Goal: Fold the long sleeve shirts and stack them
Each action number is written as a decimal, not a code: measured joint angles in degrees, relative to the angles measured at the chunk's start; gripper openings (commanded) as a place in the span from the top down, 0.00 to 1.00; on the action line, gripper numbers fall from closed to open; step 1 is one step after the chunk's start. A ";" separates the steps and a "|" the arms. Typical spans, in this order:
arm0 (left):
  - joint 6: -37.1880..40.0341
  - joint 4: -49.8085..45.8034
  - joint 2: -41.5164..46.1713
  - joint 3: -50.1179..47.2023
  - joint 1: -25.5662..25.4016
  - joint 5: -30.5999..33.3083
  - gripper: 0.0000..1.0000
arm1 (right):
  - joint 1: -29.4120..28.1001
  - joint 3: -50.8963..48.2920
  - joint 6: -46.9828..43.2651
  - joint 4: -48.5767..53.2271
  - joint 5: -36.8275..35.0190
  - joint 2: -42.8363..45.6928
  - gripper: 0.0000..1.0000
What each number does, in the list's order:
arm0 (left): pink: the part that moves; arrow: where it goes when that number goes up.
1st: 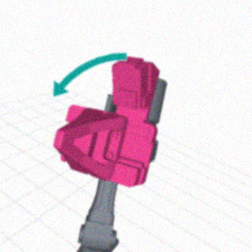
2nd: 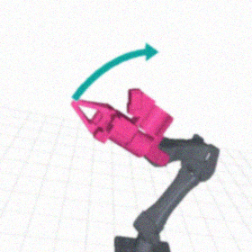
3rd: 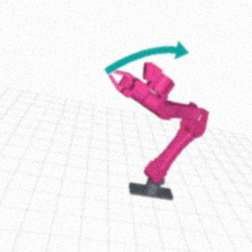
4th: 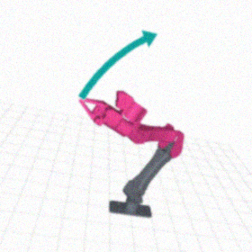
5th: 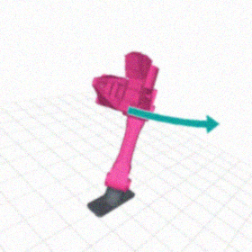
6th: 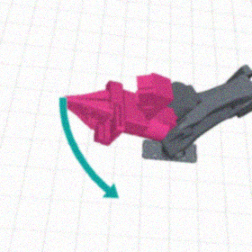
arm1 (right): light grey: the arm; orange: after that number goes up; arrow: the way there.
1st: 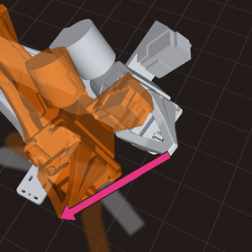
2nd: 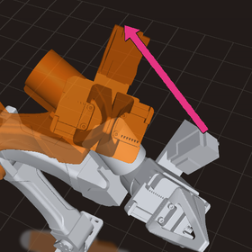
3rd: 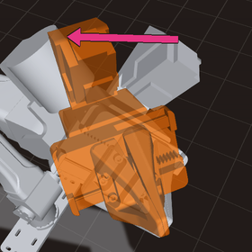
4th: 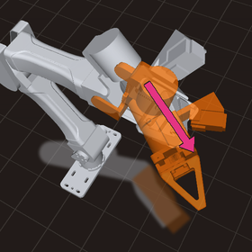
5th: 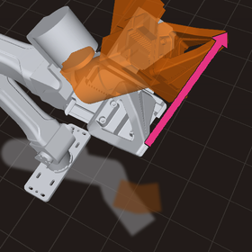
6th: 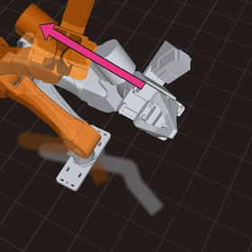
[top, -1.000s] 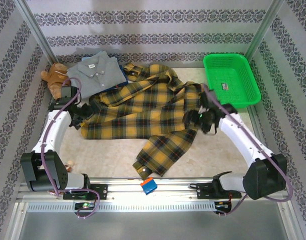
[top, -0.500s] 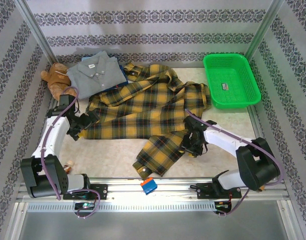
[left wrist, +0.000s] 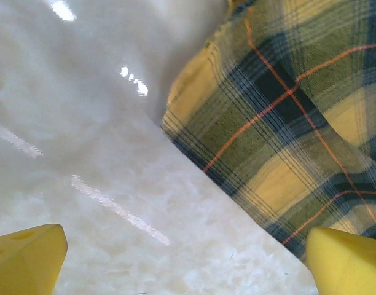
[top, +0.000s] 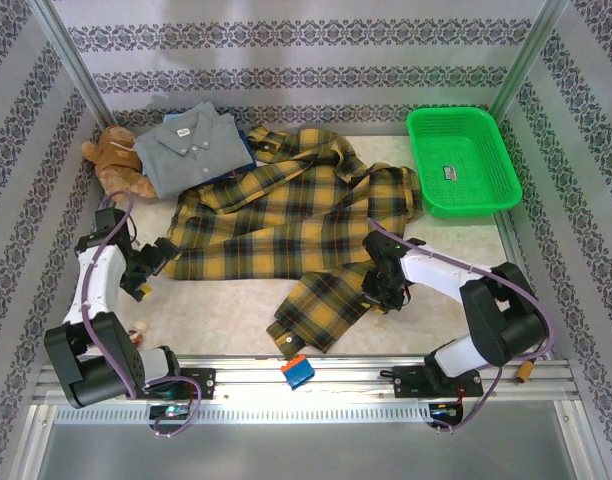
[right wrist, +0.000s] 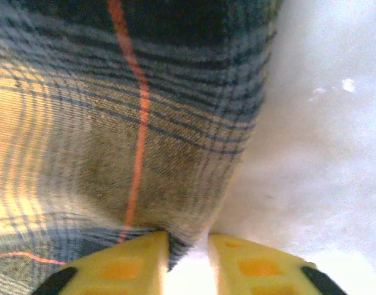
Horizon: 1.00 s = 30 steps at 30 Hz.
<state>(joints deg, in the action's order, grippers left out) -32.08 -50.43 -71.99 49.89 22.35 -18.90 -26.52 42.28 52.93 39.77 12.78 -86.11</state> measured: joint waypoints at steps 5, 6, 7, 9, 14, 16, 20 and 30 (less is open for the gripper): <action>-0.17 2.62 -2.19 -2.43 0.70 -1.09 0.14 | -0.02 0.66 0.59 1.36 -0.92 -0.46 0.89; -0.28 3.39 -2.84 -2.78 0.85 -1.33 0.16 | -0.17 0.66 0.61 1.40 -1.03 -0.42 0.89; -0.44 4.24 -3.67 -3.08 0.98 -1.88 0.18 | -0.28 0.66 0.63 1.40 -1.33 -0.33 0.89; -0.70 5.77 -5.31 -3.45 1.05 -2.45 0.24 | -0.63 0.63 0.76 1.40 -1.64 -0.20 0.90; -1.40 10.03 -7.87 -5.11 1.03 -3.67 0.38 | -0.63 0.61 0.76 1.42 -1.99 0.07 0.93; -1.40 11.63 -8.74 -6.10 1.03 -3.72 0.43 | -0.63 0.63 0.79 1.49 -2.10 0.11 0.94; -1.55 14.10 -11.56 -7.04 1.03 -3.78 0.46 | -0.63 0.61 0.76 1.49 -2.21 0.26 0.97; -1.92 13.66 -15.15 -6.47 1.77 -1.16 0.81 | -0.24 -1.95 0.76 0.28 -3.34 4.02 1.00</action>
<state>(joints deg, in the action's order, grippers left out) -34.00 -36.77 -87.13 43.42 24.12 -20.05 -26.76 40.34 53.69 40.05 9.43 -82.08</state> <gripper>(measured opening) 0.274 0.059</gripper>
